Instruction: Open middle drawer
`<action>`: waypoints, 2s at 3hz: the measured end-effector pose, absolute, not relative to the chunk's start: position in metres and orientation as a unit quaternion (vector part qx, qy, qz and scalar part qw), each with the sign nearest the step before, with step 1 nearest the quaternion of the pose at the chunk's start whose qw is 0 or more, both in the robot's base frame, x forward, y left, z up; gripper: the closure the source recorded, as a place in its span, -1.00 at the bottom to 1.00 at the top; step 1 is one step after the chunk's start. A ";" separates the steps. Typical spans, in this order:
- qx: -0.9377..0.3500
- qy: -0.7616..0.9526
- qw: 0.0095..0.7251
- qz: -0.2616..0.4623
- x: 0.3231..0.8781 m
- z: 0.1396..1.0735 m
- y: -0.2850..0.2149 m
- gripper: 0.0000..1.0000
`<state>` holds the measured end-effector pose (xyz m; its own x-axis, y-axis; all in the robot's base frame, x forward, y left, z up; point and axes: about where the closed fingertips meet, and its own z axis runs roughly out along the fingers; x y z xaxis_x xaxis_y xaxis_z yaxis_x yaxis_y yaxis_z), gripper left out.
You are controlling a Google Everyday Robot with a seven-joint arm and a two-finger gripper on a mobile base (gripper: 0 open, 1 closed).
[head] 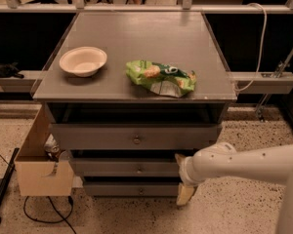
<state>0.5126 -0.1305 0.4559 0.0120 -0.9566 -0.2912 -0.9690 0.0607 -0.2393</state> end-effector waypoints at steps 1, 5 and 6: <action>-0.704 0.685 0.185 0.010 0.524 0.447 -0.113 -1.00; -0.660 0.710 0.240 0.056 0.587 0.400 -0.102 -1.00; -0.660 0.710 0.240 0.056 0.587 0.400 -0.102 -1.00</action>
Offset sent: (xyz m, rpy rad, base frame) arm 0.0340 0.0348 -0.0348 -0.0421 -0.0032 0.0903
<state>0.5874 -0.1018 0.4000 -0.0138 -0.9098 -0.4148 -0.9639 0.1224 -0.2365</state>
